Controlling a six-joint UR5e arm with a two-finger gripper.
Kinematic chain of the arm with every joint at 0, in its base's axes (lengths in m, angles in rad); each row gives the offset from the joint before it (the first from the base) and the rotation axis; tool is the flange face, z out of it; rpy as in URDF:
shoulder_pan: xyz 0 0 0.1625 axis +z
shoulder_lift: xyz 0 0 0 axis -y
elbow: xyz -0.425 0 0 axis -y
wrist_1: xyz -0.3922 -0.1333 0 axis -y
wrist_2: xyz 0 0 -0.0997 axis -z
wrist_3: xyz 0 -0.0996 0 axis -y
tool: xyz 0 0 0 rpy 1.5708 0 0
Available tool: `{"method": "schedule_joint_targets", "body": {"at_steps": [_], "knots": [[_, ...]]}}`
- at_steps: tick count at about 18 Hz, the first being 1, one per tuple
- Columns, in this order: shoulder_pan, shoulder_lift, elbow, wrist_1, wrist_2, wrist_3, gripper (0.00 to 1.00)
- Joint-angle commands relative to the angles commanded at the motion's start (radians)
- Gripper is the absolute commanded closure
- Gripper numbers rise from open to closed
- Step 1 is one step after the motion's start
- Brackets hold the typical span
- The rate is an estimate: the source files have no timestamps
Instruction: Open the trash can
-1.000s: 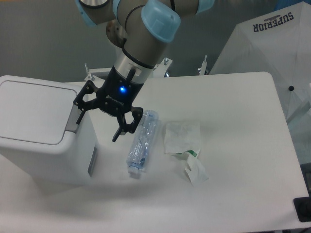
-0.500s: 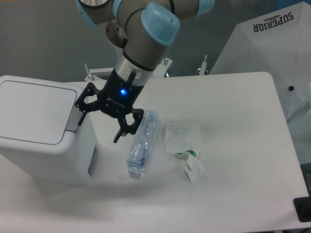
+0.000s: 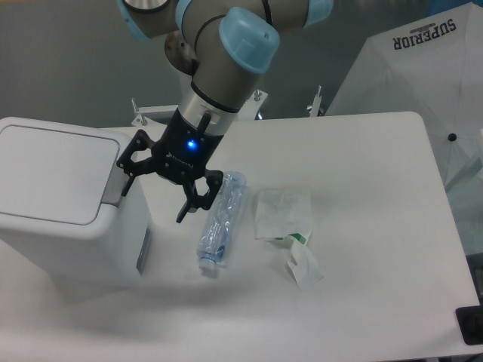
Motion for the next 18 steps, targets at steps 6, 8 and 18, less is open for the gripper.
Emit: {"method": "schedule_joint_targets", "body": {"at_steps": [6,8,18], "knots": [[0.002,0.015,0.012,-0.003,-0.002,-0.011,0.00],[0.000,0.020,0.005,-0.002,-0.002,-0.011,0.00],[-0.015,0.020,-0.018,-0.002,0.002,-0.006,0.00]]}}
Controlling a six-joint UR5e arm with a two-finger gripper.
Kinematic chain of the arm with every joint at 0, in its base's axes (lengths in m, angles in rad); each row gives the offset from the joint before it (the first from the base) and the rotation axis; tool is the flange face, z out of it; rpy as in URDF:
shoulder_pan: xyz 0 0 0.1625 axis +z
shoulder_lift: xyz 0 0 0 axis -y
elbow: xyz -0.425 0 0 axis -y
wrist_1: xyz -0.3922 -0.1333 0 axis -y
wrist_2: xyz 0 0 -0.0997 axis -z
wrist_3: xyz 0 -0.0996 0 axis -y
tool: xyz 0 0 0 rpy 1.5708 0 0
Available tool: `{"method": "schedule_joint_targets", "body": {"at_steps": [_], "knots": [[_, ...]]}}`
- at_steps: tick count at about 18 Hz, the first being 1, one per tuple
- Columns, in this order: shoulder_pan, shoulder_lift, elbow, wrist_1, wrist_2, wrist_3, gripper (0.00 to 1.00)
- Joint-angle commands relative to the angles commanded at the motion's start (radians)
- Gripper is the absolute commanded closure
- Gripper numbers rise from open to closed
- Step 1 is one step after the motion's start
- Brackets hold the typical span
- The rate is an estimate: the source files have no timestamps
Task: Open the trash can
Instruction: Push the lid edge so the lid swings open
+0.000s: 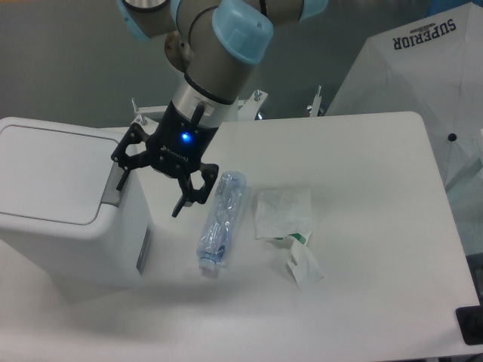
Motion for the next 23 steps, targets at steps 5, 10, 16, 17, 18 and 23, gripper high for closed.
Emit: {"method": "schedule_joint_targets", "body": {"at_steps": [5,10,16,17,18,23], "knots": [[0.000,-0.005,0.002,0.002,0.000,0.002,0.00],[0.000,-0.006,0.003,0.002,0.006,0.002,0.00],[0.005,0.002,0.043,0.000,0.008,0.005,0.00],[0.011,0.002,0.054,-0.002,0.006,0.005,0.00],[0.029,0.000,0.075,-0.002,0.006,0.005,0.00],[0.057,-0.012,0.124,0.017,0.011,0.006,0.00]]}}
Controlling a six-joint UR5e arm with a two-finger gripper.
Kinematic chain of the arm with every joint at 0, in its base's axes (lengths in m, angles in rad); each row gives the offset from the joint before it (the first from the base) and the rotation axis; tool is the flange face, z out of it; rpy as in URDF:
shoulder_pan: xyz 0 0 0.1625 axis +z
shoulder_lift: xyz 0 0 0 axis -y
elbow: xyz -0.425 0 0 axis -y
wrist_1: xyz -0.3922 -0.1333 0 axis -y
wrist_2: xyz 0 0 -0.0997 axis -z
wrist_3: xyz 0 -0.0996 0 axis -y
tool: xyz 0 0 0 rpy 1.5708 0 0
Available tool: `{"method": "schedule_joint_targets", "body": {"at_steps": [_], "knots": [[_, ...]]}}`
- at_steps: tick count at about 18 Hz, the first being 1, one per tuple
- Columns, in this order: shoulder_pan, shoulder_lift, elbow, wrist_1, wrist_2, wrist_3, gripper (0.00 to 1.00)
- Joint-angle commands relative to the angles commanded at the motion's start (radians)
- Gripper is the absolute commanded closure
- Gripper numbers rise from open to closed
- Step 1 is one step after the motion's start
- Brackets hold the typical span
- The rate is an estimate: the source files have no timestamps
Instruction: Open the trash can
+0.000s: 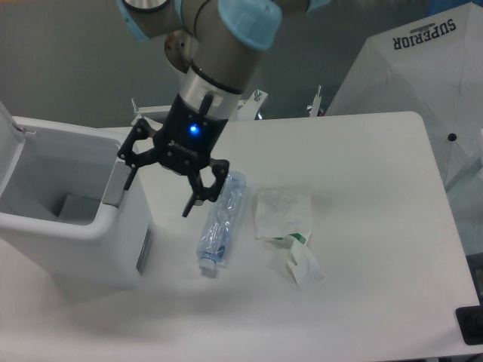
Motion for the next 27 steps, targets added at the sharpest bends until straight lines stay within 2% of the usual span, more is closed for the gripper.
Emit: {"method": "schedule_joint_targets", "body": {"at_steps": [4,6,16,23,27], "knots": [[0.021,-0.052,0.044,0.045,0.014,0.003,0.00],[0.025,-0.074,0.072,0.046,0.095,0.027,0.00],[0.072,-0.205,0.075,0.046,0.371,0.339,0.00],[0.101,-0.213,0.029,0.034,0.468,0.629,0.00],[0.101,-0.212,0.014,0.034,0.520,0.643,0.00]]}}
